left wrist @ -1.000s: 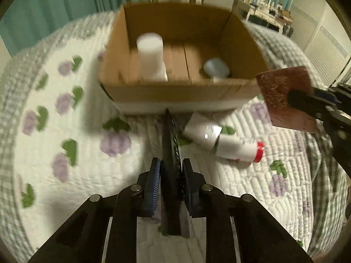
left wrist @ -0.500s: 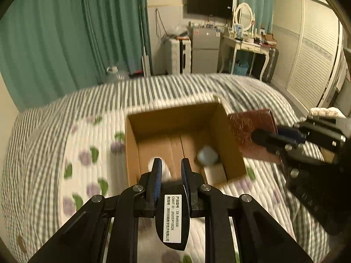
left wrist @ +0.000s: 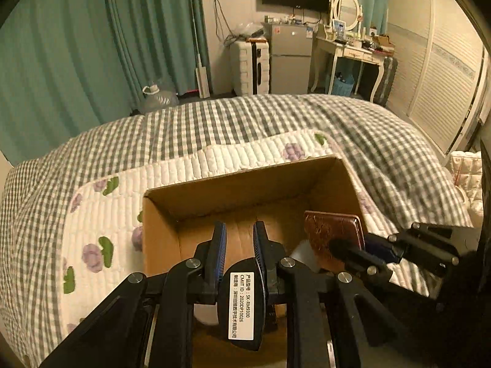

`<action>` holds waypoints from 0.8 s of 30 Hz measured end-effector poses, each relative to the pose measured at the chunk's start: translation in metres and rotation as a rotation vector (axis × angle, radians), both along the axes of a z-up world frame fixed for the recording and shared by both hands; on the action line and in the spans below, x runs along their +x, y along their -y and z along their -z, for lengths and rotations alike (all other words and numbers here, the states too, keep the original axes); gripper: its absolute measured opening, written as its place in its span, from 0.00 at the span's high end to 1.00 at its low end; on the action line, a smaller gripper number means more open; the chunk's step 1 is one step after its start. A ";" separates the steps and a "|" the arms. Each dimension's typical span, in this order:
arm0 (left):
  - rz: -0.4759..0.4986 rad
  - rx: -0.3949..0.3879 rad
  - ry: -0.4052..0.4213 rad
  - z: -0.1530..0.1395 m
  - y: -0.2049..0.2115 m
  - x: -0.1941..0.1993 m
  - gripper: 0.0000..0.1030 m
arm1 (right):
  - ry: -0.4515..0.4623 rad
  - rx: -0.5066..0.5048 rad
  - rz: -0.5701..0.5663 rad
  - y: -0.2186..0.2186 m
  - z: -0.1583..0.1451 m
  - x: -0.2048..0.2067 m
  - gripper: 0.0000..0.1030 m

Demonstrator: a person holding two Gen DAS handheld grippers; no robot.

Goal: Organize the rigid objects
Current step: 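Carry the remote and pink card into the box and open both grippers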

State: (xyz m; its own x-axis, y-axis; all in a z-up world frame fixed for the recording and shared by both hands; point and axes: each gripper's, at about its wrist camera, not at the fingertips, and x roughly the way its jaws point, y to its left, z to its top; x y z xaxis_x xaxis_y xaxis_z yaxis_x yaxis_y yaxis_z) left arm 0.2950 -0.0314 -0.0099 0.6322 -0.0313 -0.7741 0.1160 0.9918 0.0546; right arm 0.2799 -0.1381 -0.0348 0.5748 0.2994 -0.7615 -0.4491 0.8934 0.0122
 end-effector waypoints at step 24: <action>-0.076 0.007 0.180 -0.092 -0.025 -0.076 0.11 | 0.104 0.018 0.065 0.028 -0.082 -0.043 0.54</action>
